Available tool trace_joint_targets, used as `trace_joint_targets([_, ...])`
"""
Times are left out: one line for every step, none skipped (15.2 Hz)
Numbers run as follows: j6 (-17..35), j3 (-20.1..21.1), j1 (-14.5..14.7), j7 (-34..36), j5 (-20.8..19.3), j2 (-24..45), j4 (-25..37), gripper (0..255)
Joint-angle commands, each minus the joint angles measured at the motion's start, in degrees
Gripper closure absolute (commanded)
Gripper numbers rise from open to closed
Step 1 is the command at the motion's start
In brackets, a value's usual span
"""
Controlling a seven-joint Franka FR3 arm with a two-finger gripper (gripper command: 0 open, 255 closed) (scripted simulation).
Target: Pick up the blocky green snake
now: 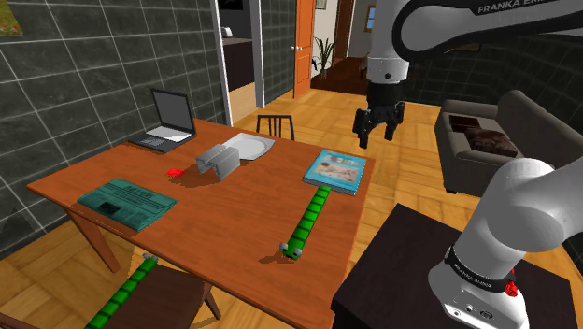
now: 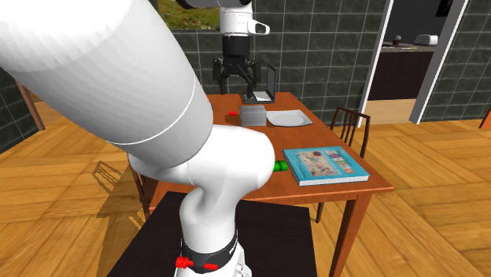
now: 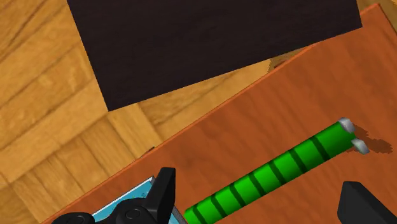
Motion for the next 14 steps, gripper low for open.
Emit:
trace_joint_targets([4.4,1.5,-0.5,4.1,1.0,1.8,-2.2,0])
trace_joint_targets([6.6,2.1,-0.8,5.9,1.5,3.1,-3.1,0])
trace_joint_targets([8.9,2.8,-1.0,7.8,1.9,4.5,-3.8,0])
trace_joint_targets([11.1,3.5,-1.3,9.6,2.2,6.0,-4.5,0])
trace_joint_targets([13.4,4.1,-1.6,11.4,2.6,7.6,-5.0,0])
trace_joint_targets([15.7,4.8,-1.9,13.3,2.9,9.3,-5.5,0])
trace_joint_targets([18.0,5.4,-2.3,15.1,3.1,11.1,-5.8,0])
trace_joint_targets([20.3,6.0,-2.6,17.0,3.3,13.1,-6.1,0])
trace_joint_targets([22.6,6.6,-2.9,18.8,3.4,15.1,-6.3,0])
trace_joint_targets([24.9,7.2,-3.3,20.7,3.5,17.2,-6.3,0])
trace_joint_targets([27.2,7.7,-3.7,22.6,3.5,19.4,-6.3,0])
trace_joint_targets([29.4,8.3,-4.1,24.5,3.4,21.6,-6.2,0])
trace_joint_targets([31.6,8.7,-4.5,26.5,3.2,23.9,-5.9,0])
trace_joint_targets([33.7,9.2,-4.9,28.5,3.0,26.3,-5.6,0])
